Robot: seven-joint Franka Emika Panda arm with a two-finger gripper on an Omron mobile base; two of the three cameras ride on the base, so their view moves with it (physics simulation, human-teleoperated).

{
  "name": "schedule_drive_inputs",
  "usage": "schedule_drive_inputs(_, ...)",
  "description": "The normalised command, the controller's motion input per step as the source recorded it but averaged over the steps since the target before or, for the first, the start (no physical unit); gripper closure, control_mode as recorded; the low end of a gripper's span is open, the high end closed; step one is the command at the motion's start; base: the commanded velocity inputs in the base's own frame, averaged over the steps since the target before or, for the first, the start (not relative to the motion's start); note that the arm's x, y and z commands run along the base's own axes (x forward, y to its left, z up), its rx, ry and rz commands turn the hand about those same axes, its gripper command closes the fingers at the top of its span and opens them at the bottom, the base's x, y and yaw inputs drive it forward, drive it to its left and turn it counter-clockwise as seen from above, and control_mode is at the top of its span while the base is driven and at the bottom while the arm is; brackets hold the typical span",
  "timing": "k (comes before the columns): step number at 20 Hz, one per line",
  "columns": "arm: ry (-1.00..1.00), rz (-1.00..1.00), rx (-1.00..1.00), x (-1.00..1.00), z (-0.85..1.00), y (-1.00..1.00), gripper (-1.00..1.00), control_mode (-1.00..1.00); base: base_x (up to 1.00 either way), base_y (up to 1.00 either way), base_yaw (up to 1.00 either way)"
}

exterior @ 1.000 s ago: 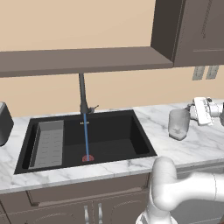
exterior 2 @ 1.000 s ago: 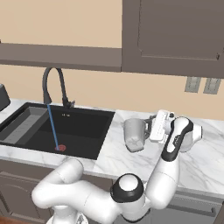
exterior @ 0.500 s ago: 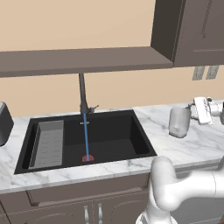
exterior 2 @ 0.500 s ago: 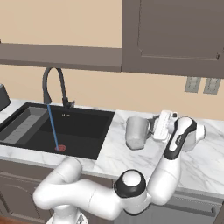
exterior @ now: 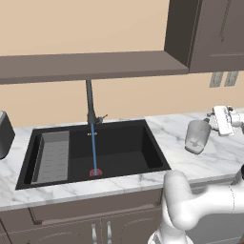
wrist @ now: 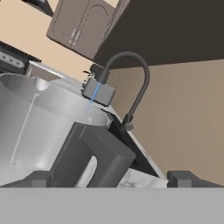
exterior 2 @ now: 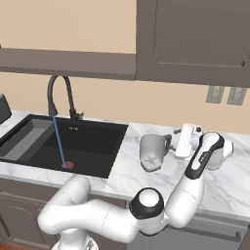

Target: Turn on the sink faucet and place the jug under the water for a few seconds to fill it up.

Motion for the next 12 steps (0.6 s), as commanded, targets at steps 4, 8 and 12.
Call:
schedule_drive_inputs(4,-0.04,0.0,-0.02,0.0,0.05,-0.03,-1.0,-1.0,0.0,0.0,0.0)
schedule_drive_inputs(8,0.02,0.0,0.0,0.08,-0.01,0.0,-1.0,-1.0,0.0,0.0,0.0)
schedule_drive_inputs(12,0.07,0.02,-0.01,0.17,-0.07,0.0,-1.0,-1.0,0.0,0.0,0.0)
